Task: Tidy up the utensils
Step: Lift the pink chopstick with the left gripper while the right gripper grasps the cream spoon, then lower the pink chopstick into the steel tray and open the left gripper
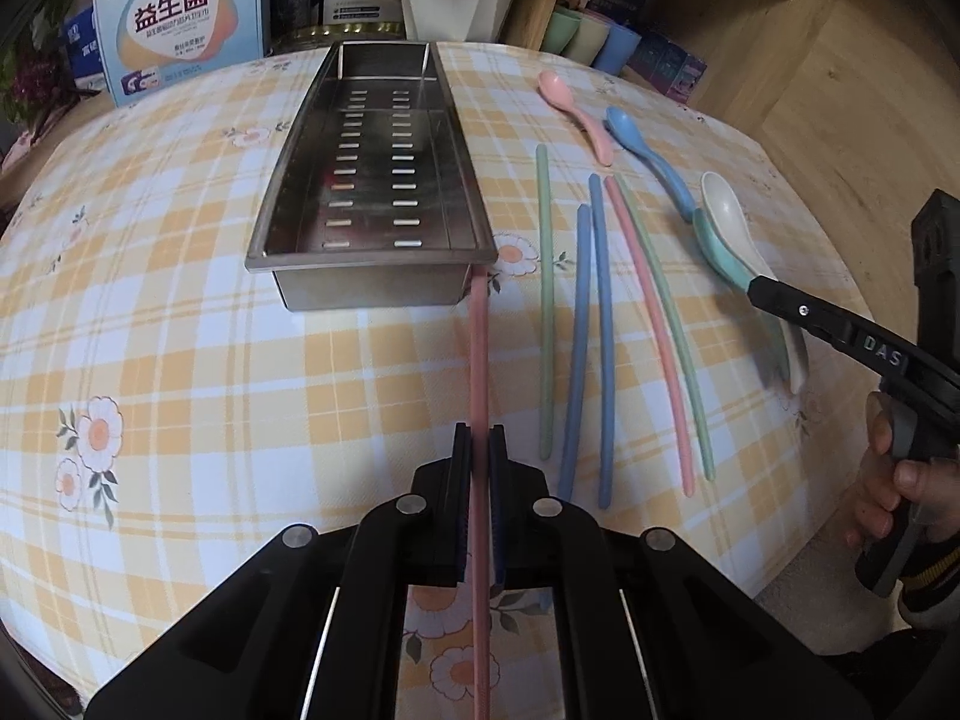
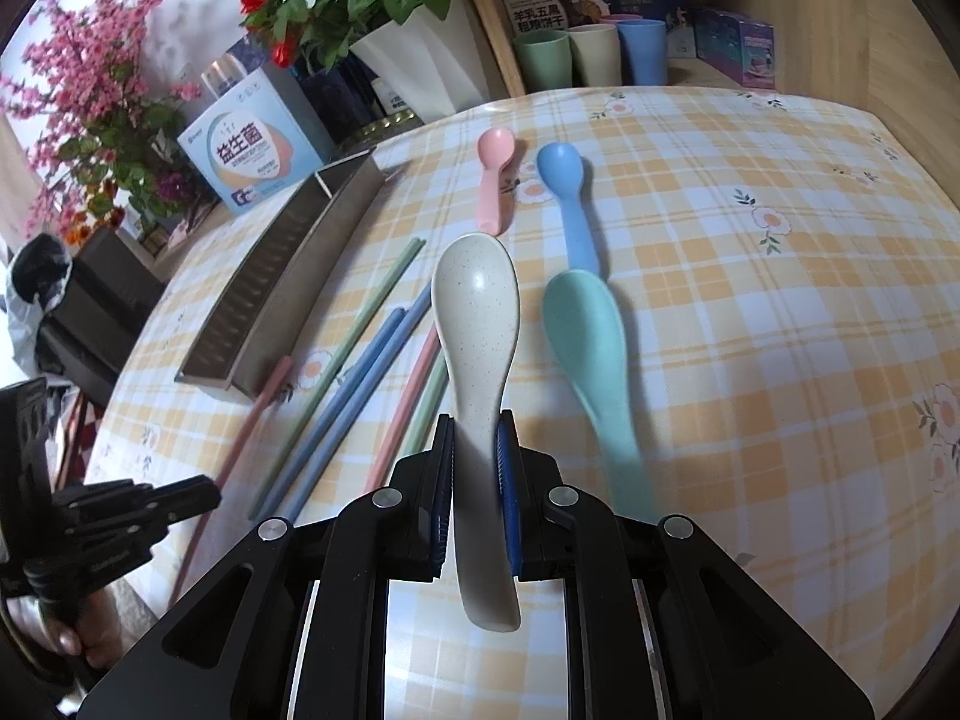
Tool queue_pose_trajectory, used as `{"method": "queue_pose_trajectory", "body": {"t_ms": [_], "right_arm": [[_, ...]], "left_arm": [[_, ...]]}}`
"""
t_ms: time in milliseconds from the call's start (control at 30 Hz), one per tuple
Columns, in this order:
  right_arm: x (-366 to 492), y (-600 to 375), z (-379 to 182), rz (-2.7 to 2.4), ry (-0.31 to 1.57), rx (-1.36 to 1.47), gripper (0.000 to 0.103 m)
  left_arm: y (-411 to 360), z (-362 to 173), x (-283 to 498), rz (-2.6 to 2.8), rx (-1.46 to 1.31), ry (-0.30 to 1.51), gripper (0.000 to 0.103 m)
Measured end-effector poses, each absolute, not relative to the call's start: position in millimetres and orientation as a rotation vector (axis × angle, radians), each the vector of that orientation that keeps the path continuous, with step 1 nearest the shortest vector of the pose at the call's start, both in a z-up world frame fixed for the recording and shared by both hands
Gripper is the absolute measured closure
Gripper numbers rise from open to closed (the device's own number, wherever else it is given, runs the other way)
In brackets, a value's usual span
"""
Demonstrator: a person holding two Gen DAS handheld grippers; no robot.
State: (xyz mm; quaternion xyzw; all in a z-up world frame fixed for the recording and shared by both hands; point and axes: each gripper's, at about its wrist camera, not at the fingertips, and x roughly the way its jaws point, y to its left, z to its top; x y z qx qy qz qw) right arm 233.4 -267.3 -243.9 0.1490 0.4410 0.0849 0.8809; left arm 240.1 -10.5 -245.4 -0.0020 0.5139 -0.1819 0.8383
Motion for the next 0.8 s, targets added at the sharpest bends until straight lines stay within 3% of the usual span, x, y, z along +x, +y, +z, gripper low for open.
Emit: {"method": "queue_pose_trajectory", "body": {"t_ms": [400,600,800], "right_arm": [[235.1,-284.4,-247.0,0.161,0.91,0.383,0.089],[237.6,-292.3,-243.3,0.155,0.9,0.404,0.089],[237.5,-304.1,-241.8,0.124,0.904,0.419,0.089]], "left_arm": [[-23.8,-197.8,249.7,-0.513,-0.018,1.063,0.098],[-9.6,-170.5,330.3,-0.388,-0.081,1.015,0.098],[-5.9,-198.8,419.7,-0.256,-0.115,1.081,0.098]]}}
